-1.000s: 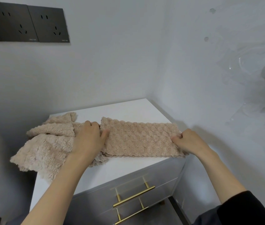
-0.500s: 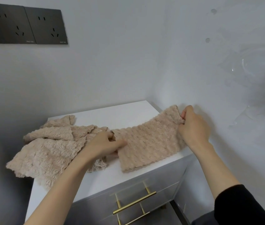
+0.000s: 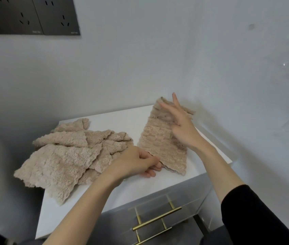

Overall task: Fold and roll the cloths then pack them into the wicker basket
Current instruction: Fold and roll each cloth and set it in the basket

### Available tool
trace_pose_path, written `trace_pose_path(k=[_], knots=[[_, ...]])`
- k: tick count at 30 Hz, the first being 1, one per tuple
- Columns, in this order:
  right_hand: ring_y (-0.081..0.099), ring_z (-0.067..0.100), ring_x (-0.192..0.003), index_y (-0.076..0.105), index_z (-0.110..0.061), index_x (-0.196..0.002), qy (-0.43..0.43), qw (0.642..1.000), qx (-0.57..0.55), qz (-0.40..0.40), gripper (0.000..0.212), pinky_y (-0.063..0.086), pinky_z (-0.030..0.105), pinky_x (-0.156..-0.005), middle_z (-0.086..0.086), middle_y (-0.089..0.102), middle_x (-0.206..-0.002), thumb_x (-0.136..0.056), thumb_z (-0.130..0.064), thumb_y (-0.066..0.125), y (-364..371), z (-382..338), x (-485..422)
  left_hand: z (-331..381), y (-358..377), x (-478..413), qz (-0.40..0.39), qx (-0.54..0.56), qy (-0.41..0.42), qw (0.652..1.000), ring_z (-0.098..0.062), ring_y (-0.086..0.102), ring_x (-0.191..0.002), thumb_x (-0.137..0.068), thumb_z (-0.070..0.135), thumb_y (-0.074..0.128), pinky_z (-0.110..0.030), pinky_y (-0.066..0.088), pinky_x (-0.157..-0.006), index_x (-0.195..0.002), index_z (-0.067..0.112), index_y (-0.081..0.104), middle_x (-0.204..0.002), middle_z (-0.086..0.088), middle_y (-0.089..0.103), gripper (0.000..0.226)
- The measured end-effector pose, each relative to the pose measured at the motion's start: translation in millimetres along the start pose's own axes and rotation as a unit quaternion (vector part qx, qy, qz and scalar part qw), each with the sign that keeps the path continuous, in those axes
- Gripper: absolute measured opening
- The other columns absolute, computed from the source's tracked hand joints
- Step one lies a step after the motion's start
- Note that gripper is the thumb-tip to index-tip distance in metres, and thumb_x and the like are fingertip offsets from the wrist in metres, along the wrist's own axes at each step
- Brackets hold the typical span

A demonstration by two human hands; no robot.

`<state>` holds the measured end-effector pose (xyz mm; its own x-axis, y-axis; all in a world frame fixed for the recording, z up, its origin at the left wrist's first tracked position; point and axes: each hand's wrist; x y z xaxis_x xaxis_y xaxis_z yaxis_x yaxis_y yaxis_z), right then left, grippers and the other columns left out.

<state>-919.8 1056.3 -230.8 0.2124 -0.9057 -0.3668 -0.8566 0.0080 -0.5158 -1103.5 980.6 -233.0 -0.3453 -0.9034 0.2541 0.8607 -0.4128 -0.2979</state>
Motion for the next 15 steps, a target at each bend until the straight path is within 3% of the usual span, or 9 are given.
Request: trace_pose_path(k=[3, 5, 7, 8, 11, 13, 15], knots=[[0.011, -0.005, -0.141, 0.045, -0.036, -0.137, 0.004, 0.999, 0.033, 0.004, 0.089, 0.036, 0.012, -0.088, -0.019, 0.003, -0.159, -0.072, 0.023, 0.035, -5.8, 1.4, 6.5, 5.4, -8.7, 5.2, 0.033, -0.044, 0.028, 0.998, -0.011, 0.069, -0.062, -0.091, 0.030, 0.062, -0.014, 0.052, -0.056, -0.080, 0.008, 0.075, -0.075, -0.001, 0.075, 0.028], [0.021, -0.005, -0.138, 0.054, -0.035, -0.128, 0.019, 0.998, 0.062, -0.002, 0.077, 0.031, 0.009, -0.096, -0.014, 0.024, -0.155, -0.075, 0.019, 0.039, -9.8, -0.4, 11.4, 3.8, -16.0, 8.0, 0.134, -0.153, 0.072, 0.976, -0.003, 0.063, -0.051, -0.089, 0.035, 0.062, -0.012, 0.047, -0.052, -0.067, 0.017, 0.071, -0.062, 0.006, 0.071, 0.029], [0.043, 0.006, -0.128, 0.063, -0.028, -0.117, 0.041, 0.994, 0.102, -0.018, 0.056, 0.037, 0.021, -0.100, -0.006, 0.048, -0.140, -0.082, 0.011, 0.047, -13.5, -4.2, 18.0, 1.3, -21.9, 8.1, 0.222, -0.223, 0.112, 0.943, -0.002, 0.060, -0.060, -0.087, 0.037, 0.062, -0.019, 0.048, -0.061, -0.070, 0.023, 0.066, -0.067, 0.008, 0.067, 0.023], [0.052, 0.008, -0.115, 0.066, -0.027, -0.111, 0.050, 0.991, 0.119, -0.033, 0.043, 0.041, 0.021, -0.094, -0.005, 0.056, -0.128, -0.084, 0.004, 0.053, -14.8, -7.2, 22.7, -0.6, -23.6, 7.1, 0.235, -0.241, 0.122, 0.934, -0.003, 0.060, -0.071, -0.088, 0.038, 0.062, -0.023, 0.049, -0.068, -0.078, 0.024, 0.066, -0.079, 0.009, 0.067, 0.017], [0.057, 0.007, -0.085, 0.068, -0.029, -0.093, 0.058, 0.984, 0.138, -0.097, 0.013, 0.040, 0.008, -0.071, -0.008, 0.061, -0.096, -0.084, -0.020, 0.069, -14.5, -18.3, 43.5, -10.1, -23.4, 1.4, 0.189, -0.308, 0.104, 0.927, -0.011, 0.056, -0.100, -0.091, 0.038, 0.057, -0.031, 0.046, -0.086, -0.110, 0.025, 0.062, -0.110, 0.004, 0.060, 0.023], [0.052, 0.001, -0.081, 0.068, -0.028, -0.092, 0.053, 0.975, 0.161, -0.143, 0.015, 0.038, 0.006, -0.070, -0.008, 0.059, -0.092, -0.079, -0.031, 0.075, -12.8, -23.5, 57.7, -15.0, -20.2, -2.1, 0.160, -0.319, 0.087, 0.930, -0.015, 0.050, -0.109, -0.092, 0.035, 0.055, -0.029, 0.040, -0.085, -0.121, 0.027, 0.057, -0.118, -0.001, 0.057, 0.030], [0.048, -0.004, -0.087, 0.067, -0.027, -0.097, 0.045, 0.966, 0.178, -0.184, 0.024, 0.035, 0.004, -0.074, -0.009, 0.057, -0.098, -0.076, -0.033, 0.077, -10.9, -23.4, 67.1, -16.2, -16.8, -5.2, 0.141, -0.298, 0.096, 0.939, -0.012, 0.050, -0.099, -0.092, 0.031, 0.055, -0.026, 0.038, -0.080, -0.126, 0.029, 0.055, -0.112, -0.002, 0.059, 0.033]])
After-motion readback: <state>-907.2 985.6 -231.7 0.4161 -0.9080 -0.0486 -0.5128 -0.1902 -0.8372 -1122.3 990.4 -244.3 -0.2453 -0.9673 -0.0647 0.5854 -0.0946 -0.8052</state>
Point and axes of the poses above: each hand's wrist, its own x-axis away from the middle knuckle, its own y-axis out of the palm, z = x × y
